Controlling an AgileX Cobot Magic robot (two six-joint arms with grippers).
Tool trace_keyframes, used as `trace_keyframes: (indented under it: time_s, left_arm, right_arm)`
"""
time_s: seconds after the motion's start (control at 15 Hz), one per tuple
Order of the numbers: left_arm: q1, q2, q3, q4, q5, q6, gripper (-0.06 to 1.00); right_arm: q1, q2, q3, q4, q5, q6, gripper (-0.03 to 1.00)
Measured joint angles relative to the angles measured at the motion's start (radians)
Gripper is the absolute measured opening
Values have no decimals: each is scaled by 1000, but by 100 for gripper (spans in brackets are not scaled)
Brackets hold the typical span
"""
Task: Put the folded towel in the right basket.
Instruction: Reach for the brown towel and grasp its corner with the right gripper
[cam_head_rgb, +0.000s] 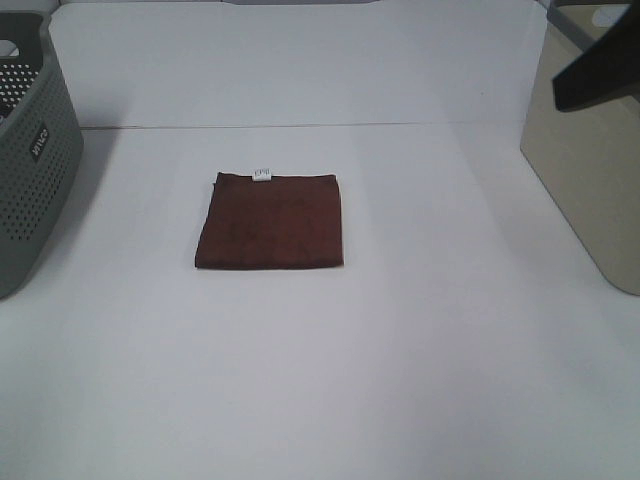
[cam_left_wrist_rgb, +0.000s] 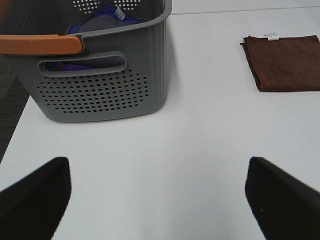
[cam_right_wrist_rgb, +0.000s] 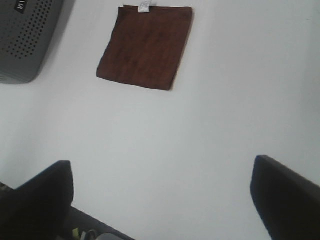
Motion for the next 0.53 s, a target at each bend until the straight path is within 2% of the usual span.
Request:
trace_keyframes:
  time_s: [0.2,0.27,0.53]
  left_arm:
    - [0,0,0,0,0,0,88]
    - [0,0,0,0,0,0,88]
    - [0,0,0,0,0,0,88]
  right_arm:
    - [2,240,-86,159,-4,-105,91]
    - [18,311,-118,172,-10,-120,91]
    - [177,581,-279,167,-59,-131,90]
